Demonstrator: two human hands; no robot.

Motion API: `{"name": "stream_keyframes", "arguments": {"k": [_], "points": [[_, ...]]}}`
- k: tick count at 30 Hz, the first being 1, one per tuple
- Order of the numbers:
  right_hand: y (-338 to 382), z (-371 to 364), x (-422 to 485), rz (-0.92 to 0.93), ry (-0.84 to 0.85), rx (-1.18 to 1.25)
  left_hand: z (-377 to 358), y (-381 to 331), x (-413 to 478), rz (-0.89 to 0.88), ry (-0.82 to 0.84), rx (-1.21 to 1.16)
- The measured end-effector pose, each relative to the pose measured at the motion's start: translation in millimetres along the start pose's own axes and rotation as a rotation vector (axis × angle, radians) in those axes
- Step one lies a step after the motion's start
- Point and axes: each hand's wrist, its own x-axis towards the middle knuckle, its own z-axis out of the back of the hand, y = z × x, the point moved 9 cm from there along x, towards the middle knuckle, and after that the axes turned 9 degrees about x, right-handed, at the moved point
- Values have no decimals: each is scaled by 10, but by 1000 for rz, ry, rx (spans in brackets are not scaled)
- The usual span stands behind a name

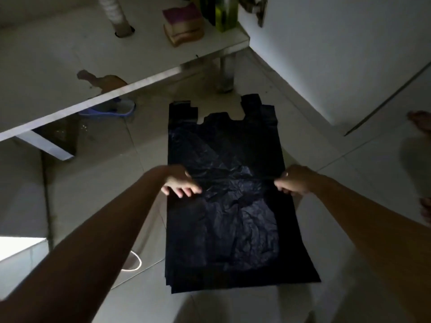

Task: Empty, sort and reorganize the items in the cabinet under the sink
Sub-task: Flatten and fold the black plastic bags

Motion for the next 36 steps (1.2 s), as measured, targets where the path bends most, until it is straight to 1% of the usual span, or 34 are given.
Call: {"name": "stream_keyframes", "arguments": {"k": [1,2,3,4,6,8,10,15,19,22,26,28,30,33,36], "points": [[77,158,112,61,-130,39,330,-7,96,-11,-200,-68],[102,277,218,83,-244,93,608,2,219,-15,-384,-108],[122,370,291,96,-325,178,837,15,264,-5,-536,-127],[143,428,405,103,-374,264,1002,28,331,16,-648,-148],[180,520,676,93,-438,365,1181,73,537,62,-759,-265],[202,567,937,56,-473,386,1229,128,761,113,-759,-376],[225,602,1110,18,-505,384,1234,189,961,167,-750,-410],[204,699,1422,14,-600,448,1300,242,1068,254,-888,-412],[211,739,1409,47,-675,584,1326,283,1034,249,-954,-559],[243,798,1450,81,-693,677,1375,353,1044,218,-957,-677],[328,861,1518,80,-677,703,1444,346,1189,50,-835,-907],[381,897,1549,92,-680,699,1457,296,1262,-13,-770,-965],[427,919,1571,107,-688,710,1464,254,1311,-48,-743,-981],[422,942,1609,97,-734,751,1496,246,1312,-95,-787,-995],[496,1004,1585,156,-801,749,1605,328,1251,-153,-885,-991]]}}
